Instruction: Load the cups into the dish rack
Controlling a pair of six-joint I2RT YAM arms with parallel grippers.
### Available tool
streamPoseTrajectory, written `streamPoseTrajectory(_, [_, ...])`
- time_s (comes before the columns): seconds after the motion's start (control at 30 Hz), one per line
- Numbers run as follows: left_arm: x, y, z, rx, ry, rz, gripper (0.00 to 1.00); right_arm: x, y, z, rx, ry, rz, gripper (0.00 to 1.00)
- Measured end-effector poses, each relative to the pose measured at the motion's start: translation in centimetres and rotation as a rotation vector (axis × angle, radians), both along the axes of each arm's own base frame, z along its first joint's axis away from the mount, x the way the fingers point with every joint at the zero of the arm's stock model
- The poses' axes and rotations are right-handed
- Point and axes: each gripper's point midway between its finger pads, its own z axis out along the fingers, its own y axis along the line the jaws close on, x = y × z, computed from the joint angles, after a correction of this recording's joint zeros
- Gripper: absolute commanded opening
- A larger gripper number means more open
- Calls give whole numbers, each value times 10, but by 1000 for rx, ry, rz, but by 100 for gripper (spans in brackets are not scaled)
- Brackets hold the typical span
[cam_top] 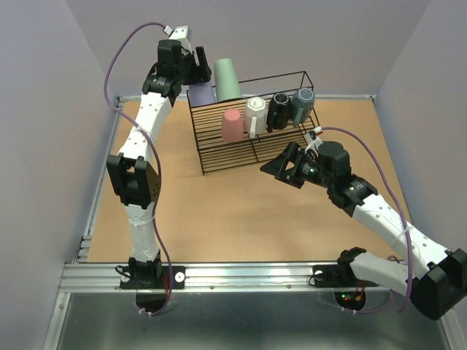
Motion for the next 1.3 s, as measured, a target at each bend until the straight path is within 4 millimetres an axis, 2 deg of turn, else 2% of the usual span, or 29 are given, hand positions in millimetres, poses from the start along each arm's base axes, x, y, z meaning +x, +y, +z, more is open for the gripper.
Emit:
streamPoseTrajectory(0.17, [-8, 0, -17, 9, 60, -4, 89, -1, -1, 4, 8, -7, -1, 91])
streamPoseTrajectory(0.43, [-17, 0, -31, 14, 114, -11, 91, -3, -2, 9, 18, -18, -3, 91])
streamPoseTrajectory(0.47, [-18, 0, -30, 14, 114, -11, 91, -3, -2, 9, 18, -18, -3, 91])
streamPoseTrajectory(0.53, [-19, 1, -30, 16, 115, -11, 99, -3, -2, 9, 18, -18, -3, 90])
streamPoseTrajectory(1.3, [-57, 17, 4, 28, 85, 29, 99, -12, -6, 27, 49, -65, -3, 91])
